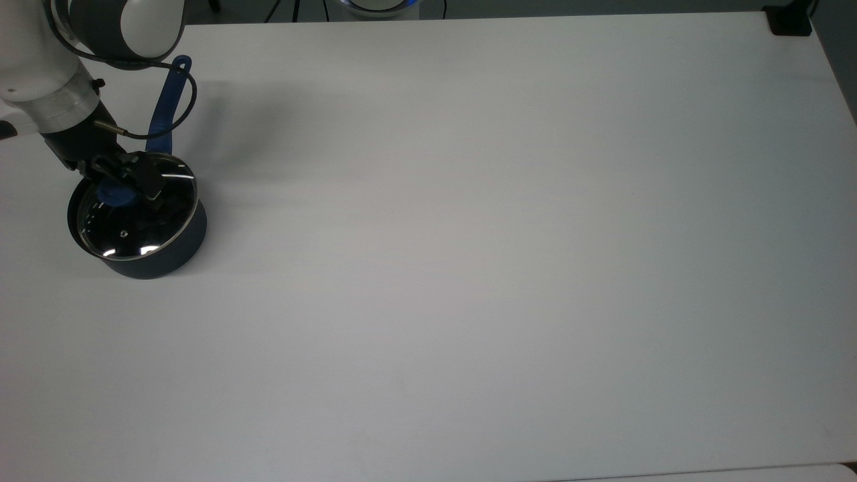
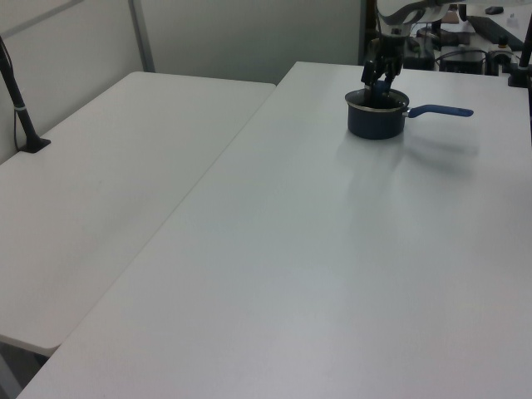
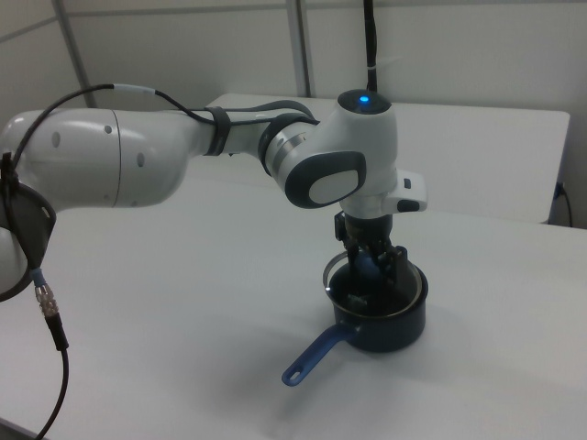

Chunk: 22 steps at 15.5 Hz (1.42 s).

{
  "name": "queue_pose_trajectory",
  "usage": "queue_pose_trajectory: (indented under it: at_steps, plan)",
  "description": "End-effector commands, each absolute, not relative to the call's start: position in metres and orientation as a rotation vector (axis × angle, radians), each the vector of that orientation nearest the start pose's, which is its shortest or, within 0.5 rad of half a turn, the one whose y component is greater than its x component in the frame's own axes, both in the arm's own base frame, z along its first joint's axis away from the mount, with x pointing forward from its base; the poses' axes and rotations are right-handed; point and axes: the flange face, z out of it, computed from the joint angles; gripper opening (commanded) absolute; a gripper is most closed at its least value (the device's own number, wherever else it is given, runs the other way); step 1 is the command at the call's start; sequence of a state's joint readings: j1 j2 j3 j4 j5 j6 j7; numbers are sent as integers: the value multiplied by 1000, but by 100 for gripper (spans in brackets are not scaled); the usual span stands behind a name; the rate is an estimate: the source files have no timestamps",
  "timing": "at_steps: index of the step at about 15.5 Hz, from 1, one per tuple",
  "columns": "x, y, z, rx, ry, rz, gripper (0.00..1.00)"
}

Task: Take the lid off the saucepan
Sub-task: 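Close the gripper on the blue lid knob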

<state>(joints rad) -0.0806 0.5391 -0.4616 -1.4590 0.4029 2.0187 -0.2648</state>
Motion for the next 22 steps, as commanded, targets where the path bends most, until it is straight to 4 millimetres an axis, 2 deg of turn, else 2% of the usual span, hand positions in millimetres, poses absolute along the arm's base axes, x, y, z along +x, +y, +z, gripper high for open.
queue_pose_trajectory:
  at_steps: [1, 10, 22]
  plan:
    - [640, -291, 409, -2967, 544, -194, 100]
    - [639, -295, 429, -2972, 546, -214, 100]
    - [637, -294, 432, -2977, 527, -201, 80]
